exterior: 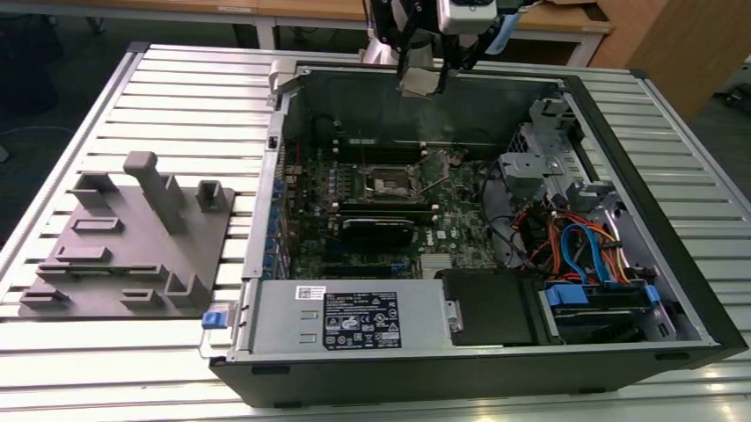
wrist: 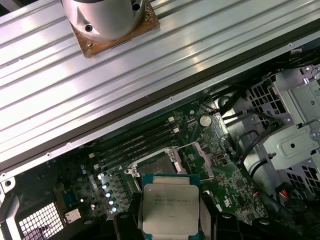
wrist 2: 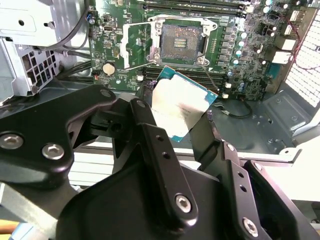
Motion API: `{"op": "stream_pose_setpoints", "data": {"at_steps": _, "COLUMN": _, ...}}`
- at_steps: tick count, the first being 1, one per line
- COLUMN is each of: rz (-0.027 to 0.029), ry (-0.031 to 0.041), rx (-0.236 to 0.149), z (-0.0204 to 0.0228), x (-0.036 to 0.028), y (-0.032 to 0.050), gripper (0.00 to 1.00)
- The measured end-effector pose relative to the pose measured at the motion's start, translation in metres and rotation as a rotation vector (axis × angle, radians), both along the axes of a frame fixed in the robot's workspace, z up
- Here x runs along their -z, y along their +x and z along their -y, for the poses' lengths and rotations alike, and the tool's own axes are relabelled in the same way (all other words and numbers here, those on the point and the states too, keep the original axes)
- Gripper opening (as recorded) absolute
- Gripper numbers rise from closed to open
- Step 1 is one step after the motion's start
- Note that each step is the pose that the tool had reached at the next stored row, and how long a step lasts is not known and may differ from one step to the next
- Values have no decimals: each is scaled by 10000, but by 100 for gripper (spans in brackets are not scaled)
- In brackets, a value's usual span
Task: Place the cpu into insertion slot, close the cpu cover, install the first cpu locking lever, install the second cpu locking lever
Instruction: 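Place the cpu into insertion slot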
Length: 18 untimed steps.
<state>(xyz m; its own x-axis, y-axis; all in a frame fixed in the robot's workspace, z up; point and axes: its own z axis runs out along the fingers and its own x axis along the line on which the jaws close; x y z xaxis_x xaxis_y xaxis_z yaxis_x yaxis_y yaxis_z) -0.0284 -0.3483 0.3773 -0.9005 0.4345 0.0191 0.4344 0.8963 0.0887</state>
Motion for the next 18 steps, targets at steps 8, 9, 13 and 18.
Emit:
{"op": "stream_pose_setpoints", "data": {"at_steps": 8, "rz": 0, "ry": 1, "rx": 272, "z": 0, "x": 0, "y": 0, "gripper": 54}}
{"op": "stream_pose_setpoints", "data": {"at_steps": 9, "rz": 0, "ry": 1, "rx": 353, "z": 0, "x": 0, "y": 0, "gripper": 54}}
{"op": "stream_pose_setpoints", "data": {"at_steps": 13, "rz": 0, "ry": 0, "rx": 682, "z": 0, "x": 0, "y": 0, "gripper": 54}}
{"op": "stream_pose_setpoints", "data": {"at_steps": 18, "rz": 0, "ry": 0, "rx": 995, "z": 0, "x": 1, "y": 0, "gripper": 54}}
